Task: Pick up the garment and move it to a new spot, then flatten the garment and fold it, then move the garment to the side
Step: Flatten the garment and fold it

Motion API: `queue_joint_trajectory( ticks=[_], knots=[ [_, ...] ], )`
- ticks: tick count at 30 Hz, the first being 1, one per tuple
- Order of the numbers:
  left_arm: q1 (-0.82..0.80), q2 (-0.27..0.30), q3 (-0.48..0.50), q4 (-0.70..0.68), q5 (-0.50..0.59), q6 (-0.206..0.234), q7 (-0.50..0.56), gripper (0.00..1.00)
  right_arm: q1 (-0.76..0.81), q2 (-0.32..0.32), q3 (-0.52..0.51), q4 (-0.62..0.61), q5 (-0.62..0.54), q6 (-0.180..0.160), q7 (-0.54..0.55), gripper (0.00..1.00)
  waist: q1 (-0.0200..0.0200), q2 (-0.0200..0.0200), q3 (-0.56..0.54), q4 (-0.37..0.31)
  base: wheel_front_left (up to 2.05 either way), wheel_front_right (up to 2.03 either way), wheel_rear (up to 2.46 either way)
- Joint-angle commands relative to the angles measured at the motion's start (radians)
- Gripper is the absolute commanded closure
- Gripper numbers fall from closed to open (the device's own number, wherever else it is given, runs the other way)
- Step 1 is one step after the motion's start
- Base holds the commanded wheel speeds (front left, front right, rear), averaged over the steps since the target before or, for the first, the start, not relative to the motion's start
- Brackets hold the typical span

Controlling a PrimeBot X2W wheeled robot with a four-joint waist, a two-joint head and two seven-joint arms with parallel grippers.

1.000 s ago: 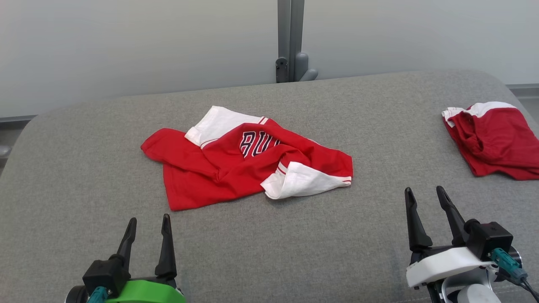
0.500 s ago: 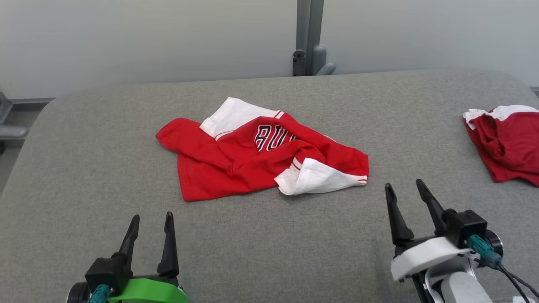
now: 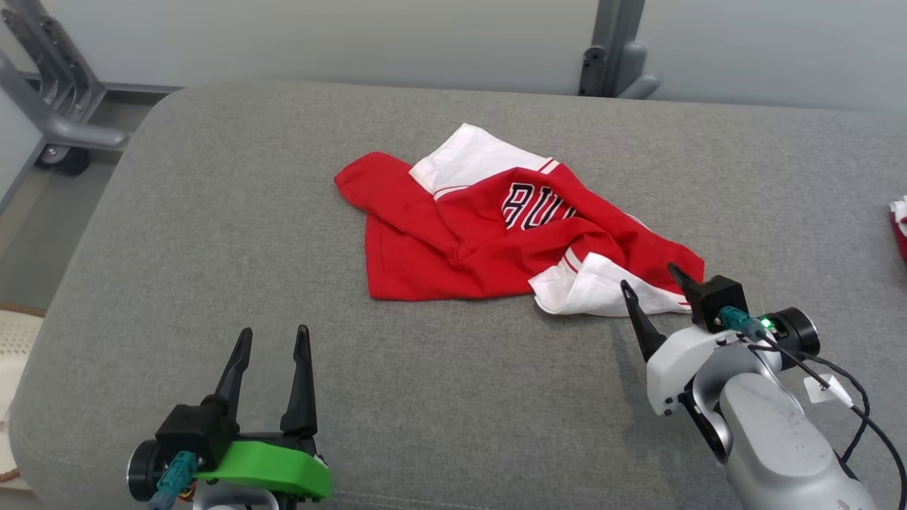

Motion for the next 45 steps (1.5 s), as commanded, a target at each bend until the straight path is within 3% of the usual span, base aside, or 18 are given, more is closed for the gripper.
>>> queue_joint_trajectory(
  ticks=[1, 10, 11, 13, 14, 21, 27, 36, 45],
  knots=[
    [-0.019, 0.0, -0.005, 0.001, -0.012, 0.003, -0.002, 0.0, -0.042, -0.018, 0.014, 0.063, 0.001, -0.001, 0.0, 0.0, 0.0, 0.0099, 0.049, 0.07, 0.0, 0.0, 0.0],
    [-0.033, 0.0, -0.019, -0.004, -0.022, 0.015, -0.002, 0.0, -0.164, -0.035, 0.103, 0.294, 0.075, -0.001, 0.004, 0.0, 0.0, 0.0099, 0.076, 0.116, 0.0, 0.0, 0.0],
    [-0.031, 0.0, -0.018, -0.006, -0.023, 0.016, -0.002, 0.0, -0.169, -0.036, 0.115, 0.307, 0.084, -0.001, -0.002, 0.32, 0.0, 0.0099, 0.077, 0.115, 0.0, 0.0, 0.0],
    [-0.022, 0.0, -0.013, -0.008, -0.025, 0.022, -0.002, 0.0, -0.18, -0.033, 0.151, 0.334, 0.105, -0.001, -0.021, 0.82, 0.0, 0.0099, 0.075, 0.105, 0.0, 0.0, 0.0],
    [-0.02, 0.0, -0.012, -0.008, -0.024, 0.022, -0.002, 0.0, -0.182, -0.032, 0.161, 0.34, 0.11, -0.001, -0.027, 1.0, 0.0, 0.0099, 0.073, 0.1, 0.0, 0.0, 0.0],
    [-0.016, 0.0, -0.008, -0.007, -0.014, 0.019, -0.002, 0.0, -0.171, -0.025, 0.228, 0.368, 0.155, -0.001, -0.042, 1.0, 0.0, 0.0099, 0.056, 0.054, 0.0, 0.0, 0.0],
    [0.0, 0.0, -0.006, -0.005, -0.006, 0.017, -0.002, 0.0, -0.171, -0.064, 0.248, 0.33, 0.177, -0.001, -0.059, 1.0, 0.0, 0.0099, 0.04, 0.012, 0.0, 0.0, 0.0],
    [0.017, 0.001, -0.011, 0.0, -0.003, 0.014, -0.002, 0.0, -0.066, -0.168, 0.084, 0.088, 0.121, -0.001, -0.066, 1.0, 0.0, 0.0099, 0.021, -0.049, 0.0, 0.0, 0.0],
    [0.013, 0.001, -0.012, 0.007, 0.006, 0.006, -0.002, 0.0, 0.124, -0.145, -0.028, -0.032, 0.058, -0.001, -0.067, 1.0, 0.0, 0.0099, 0.025, -0.095, 0.0, 0.0, 0.0]
  ],
)
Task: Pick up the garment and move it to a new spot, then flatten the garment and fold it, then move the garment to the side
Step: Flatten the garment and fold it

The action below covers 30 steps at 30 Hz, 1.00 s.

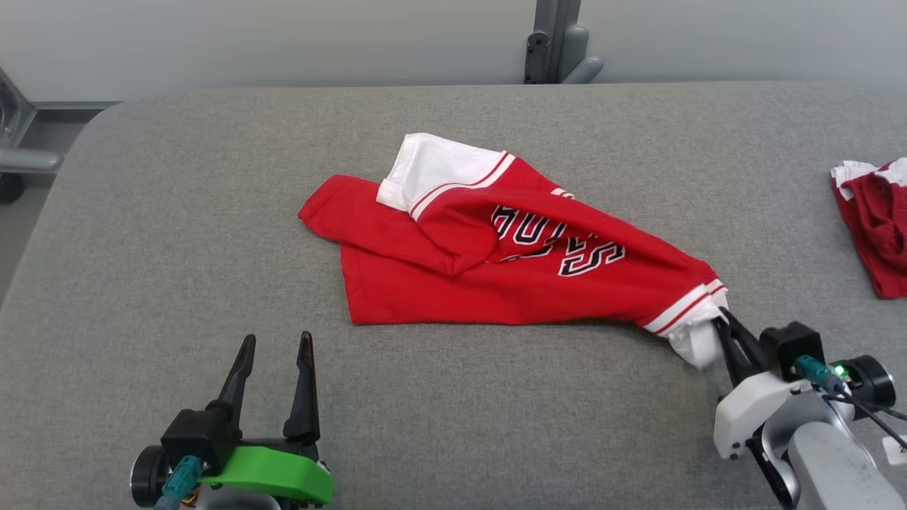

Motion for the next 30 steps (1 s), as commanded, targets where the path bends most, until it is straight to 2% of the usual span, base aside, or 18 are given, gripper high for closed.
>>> queue_joint_trajectory(
  ticks=[1, 2, 3, 5, 6, 7, 14, 19, 23, 24, 30],
  knots=[
    [0.005, 0.001, 0.001, 0.002, 0.006, -0.005, -0.002, 0.0, 0.021, 0.002, -0.008, -0.011, -0.007, -0.002, -0.003, 1.0, 0.0, 0.0099, 0.003, -0.012, 0.0, 0.0, 0.0],
    [0.005, 0.001, 0.001, 0.005, 0.007, -0.005, -0.002, 0.0, 0.037, 0.009, -0.009, -0.012, -0.007, -0.002, -0.003, 0.94, 0.0, 0.0099, 0.004, -0.017, 0.0, 0.0, 0.0],
    [0.005, 0.001, 0.001, 0.005, 0.007, -0.005, -0.002, 0.0, 0.037, 0.009, -0.009, -0.012, -0.007, -0.002, -0.003, 0.94, 0.0, 0.0099, 0.004, -0.017, 0.0, 0.0, 0.0],
    [0.004, 0.001, 0.002, 0.007, 0.008, -0.006, -0.002, 0.0, 0.063, 0.022, -0.01, -0.01, -0.004, -0.002, -0.003, 0.53, 0.0, 0.0099, 0.005, -0.025, 0.0, 0.0, 0.0],
    [0.003, 0.001, 0.003, 0.008, 0.007, -0.007, -0.002, 0.0, 0.07, 0.024, -0.014, -0.013, 0.0, -0.002, -0.003, 0.13, 0.0, 0.0099, 0.005, -0.028, 0.0, 0.0, 0.0],
    [0.002, 0.001, 0.002, 0.009, 0.007, -0.007, -0.002, 0.0, 0.077, 0.025, -0.019, -0.018, 0.001, -0.002, -0.003, 0.0, 0.0, 0.0099, 0.006, -0.031, 0.0, 0.0, 0.0],
    [-0.002, 0.001, 0.0, 0.005, 0.004, -0.002, -0.002, 0.0, 0.088, 0.015, -0.042, -0.126, 0.024, -0.002, -0.003, 0.0, 0.0, 0.0099, 0.005, -0.039, 0.0, 0.0, 0.0],
    [-0.014, 0.001, -0.009, 0.0, -0.002, -0.003, -0.002, 0.0, 0.029, -0.011, 0.017, -0.21, 0.016, -0.002, 0.011, 0.0, 0.0, 0.0099, 0.001, -0.013, 0.0, 0.0, 0.0],
    [-0.028, 0.001, -0.023, -0.013, -0.007, -0.002, -0.002, 0.0, -0.061, -0.037, 0.099, -0.218, 0.013, -0.002, 0.054, 0.0, 0.0, 0.0099, 0.011, 0.041, 0.0, 0.0, 0.0],
    [-0.037, 0.001, -0.029, -0.025, -0.012, 0.003, -0.002, 0.0, -0.151, -0.057, 0.18, -0.181, 0.019, -0.002, 0.094, 0.0, 0.0, 0.0099, 0.028, 0.091, 0.0, 0.0, 0.0],
    [-0.061, 0.001, -0.048, -0.034, -0.025, 0.007, -0.002, 0.0, -0.362, -0.086, 0.384, -0.022, 0.037, -0.002, 0.175, 0.0, 0.0, 0.0099, 0.081, 0.207, 0.0, 0.0, 0.0]
  ],
)
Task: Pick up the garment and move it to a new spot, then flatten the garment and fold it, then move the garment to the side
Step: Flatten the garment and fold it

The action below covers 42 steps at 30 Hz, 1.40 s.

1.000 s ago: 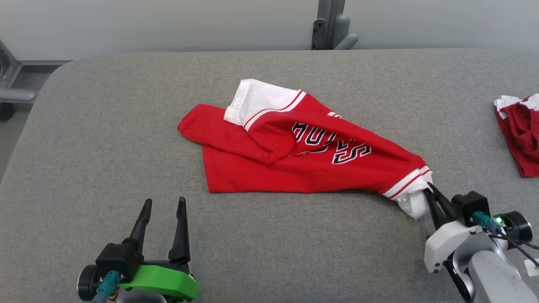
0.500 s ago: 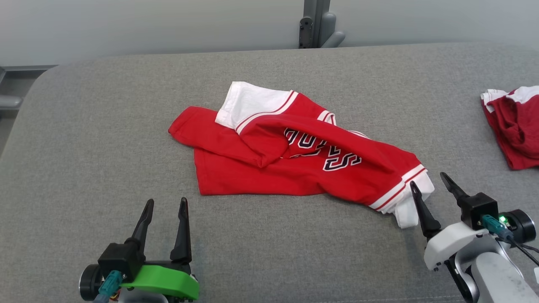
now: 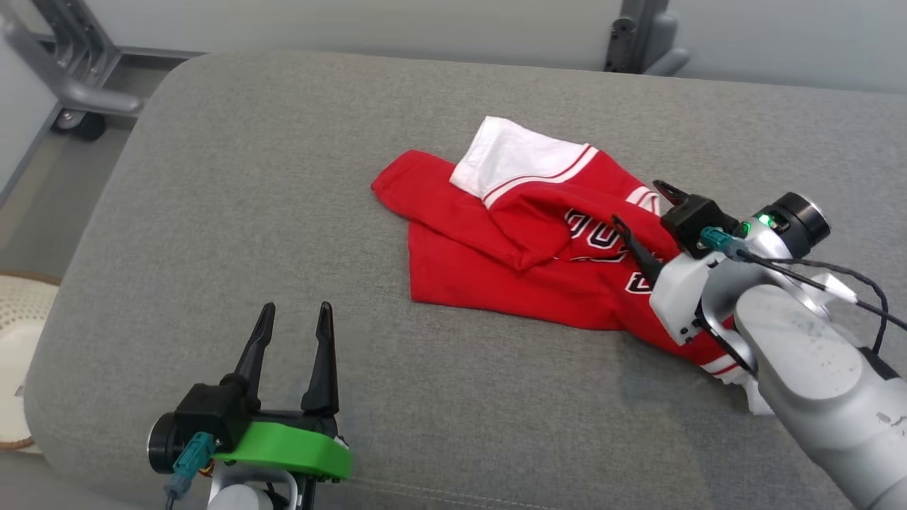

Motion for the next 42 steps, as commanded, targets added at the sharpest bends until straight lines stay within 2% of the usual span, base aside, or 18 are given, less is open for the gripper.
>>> queue_joint_trajectory(
  ticks=[1, 6, 12, 13, 14, 15, 16, 17, 22, 27, 34, 42],
  knots=[
    [-0.024, 0.001, -0.009, -0.005, -0.01, 0.003, -0.002, 0.0, -0.05, -0.017, 0.05, 0.049, 0.01, -0.002, 0.017, 0.0, 0.0, 0.0099, 0.059, 0.109, 0.0, 0.0, 0.0],
    [-0.042, 0.001, -0.033, -0.011, -0.037, 0.014, -0.002, 0.0, -0.185, -0.03, 0.2, 0.193, 0.054, -0.002, 0.047, 0.0, 0.0, 0.0099, 0.102, 0.188, 0.0, 0.0, 0.0],
    [-0.058, 0.001, -0.067, -0.017, -0.068, 0.028, -0.002, 0.0, -0.293, -0.039, 0.333, 0.339, 0.125, -0.002, 0.07, 0.0, 0.0, 0.0099, 0.146, 0.26, 0.0, 0.0, 0.0],
    [-0.061, 0.001, -0.072, -0.017, -0.069, 0.03, -0.002, 0.0, -0.307, -0.04, 0.352, 0.358, 0.14, -0.002, 0.072, 0.24, 0.0, 0.0099, 0.152, 0.268, 0.0, 0.0, 0.0],
    [-0.063, 0.001, -0.076, -0.018, -0.071, 0.033, -0.002, 0.0, -0.323, -0.042, 0.37, 0.376, 0.151, -0.002, 0.072, 0.58, 0.0, 0.0099, 0.157, 0.276, 0.0, 0.0, 0.0],
    [-0.063, 0.001, -0.076, -0.018, -0.071, 0.033, -0.002, 0.0, -0.323, -0.042, 0.37, 0.376, 0.151, -0.002, 0.072, 0.58, 0.0, 0.0099, 0.157, 0.276, 0.0, 0.0, 0.0],
    [-0.066, 0.001, -0.079, -0.019, -0.077, 0.034, -0.002, 0.0, -0.335, -0.043, 0.384, 0.391, 0.164, -0.002, 0.071, 0.69, 0.0, 0.0099, 0.162, 0.281, 0.0, 0.0, 0.0],
    [-0.066, 0.001, -0.081, -0.019, -0.078, 0.037, -0.002, 0.0, -0.347, -0.043, 0.4, 0.405, 0.179, -0.002, 0.071, 1.0, 0.0, 0.0099, 0.166, 0.286, 0.0, 0.0, 0.0],
    [-0.067, 0.001, -0.083, -0.025, -0.084, 0.047, -0.002, 0.0, -0.441, -0.062, 0.421, 0.45, 0.227, -0.002, 0.012, 1.0, 0.0, 0.0099, 0.182, 0.285, 0.0, 0.0, 0.0],
    [-0.074, 0.001, -0.092, -0.029, -0.087, 0.049, -0.002, 0.0, -0.565, -0.101, 0.405, 0.513, 0.2, -0.002, -0.05, 1.0, 0.0, 0.0099, 0.202, 0.268, 0.0, 0.0, 0.0],
    [-0.097, 0.001, -0.113, -0.034, -0.093, 0.051, -0.002, 0.0, -0.75, -0.164, 0.305, 0.66, 0.113, -0.002, -0.111, 1.0, 0.0, 0.0099, 0.254, 0.261, 0.0, 0.0, 0.0],
    [-0.115, 0.001, -0.13, -0.034, -0.098, 0.051, -0.002, 0.0, -0.854, -0.266, 0.148, 0.71, -0.015, -0.002, -0.123, 1.0, 0.0, 0.0099, 0.302, 0.272, 0.0, 0.0, 0.0]
  ],
)
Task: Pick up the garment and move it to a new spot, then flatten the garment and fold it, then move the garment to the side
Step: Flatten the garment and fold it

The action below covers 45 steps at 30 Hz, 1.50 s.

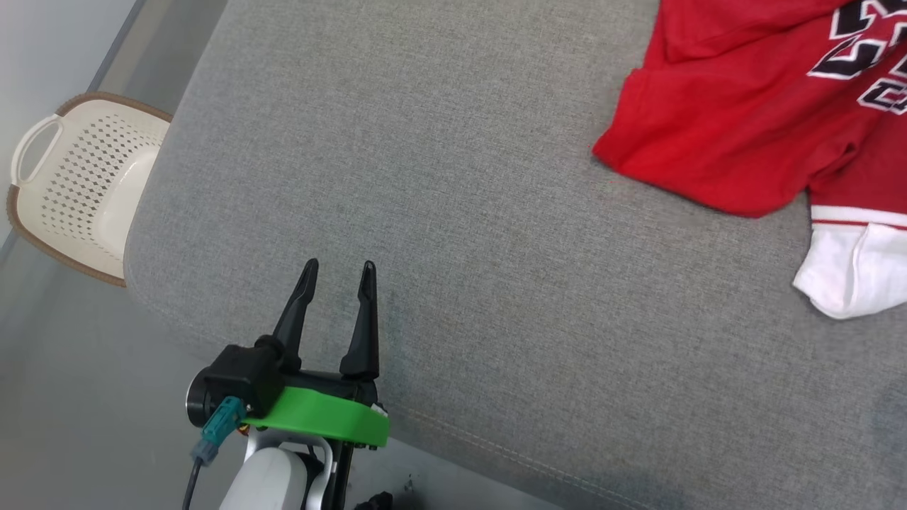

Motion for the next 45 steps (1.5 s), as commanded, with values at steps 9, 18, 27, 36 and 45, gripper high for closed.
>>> queue_joint_trajectory(
  ticks=[9, 18, 27, 36, 45],
  knots=[
    [-0.026, 0.0, -0.013, 0.006, 0.001, 0.007, -0.002, 0.0, 0.028, -0.053, -0.273, 0.007, -0.195, -0.002, 0.004, 0.76, -0.0001, 0.0099, 0.031, -0.003, 0.0, 0.0, 0.0],
    [-0.024, 0.001, -0.005, 0.02, 0.022, 0.002, -0.002, 0.0, 0.144, 0.042, -0.443, -0.037, -0.324, -0.002, 0.0, 0.0, -0.0001, 0.0099, 0.003, -0.049, 0.0, 0.0, 0.0],
    [0.011, 0.001, 0.026, 0.03, 0.056, -0.009, -0.002, 0.0, 0.281, 0.199, -0.478, -0.094, -0.353, -0.002, -0.048, 0.0, -0.0001, 0.0099, -0.074, -0.137, 0.0, 0.0, 0.0],
    [0.021, 0.001, 0.043, 0.033, 0.073, -0.022, -0.002, 0.0, 0.452, 0.337, -0.266, -0.203, -0.211, -0.002, -0.06, 0.0, -0.0001, 0.0099, -0.106, -0.167, 0.0, 0.0, 0.0],
    [0.009, 0.001, 0.031, 0.028, 0.055, -0.017, -0.002, 0.0, 0.509, 0.311, 0.054, -0.228, -0.005, -0.002, -0.043, 0.0, -0.0001, 0.0099, -0.083, -0.112, 0.0, 0.0, 0.0]
  ],
)
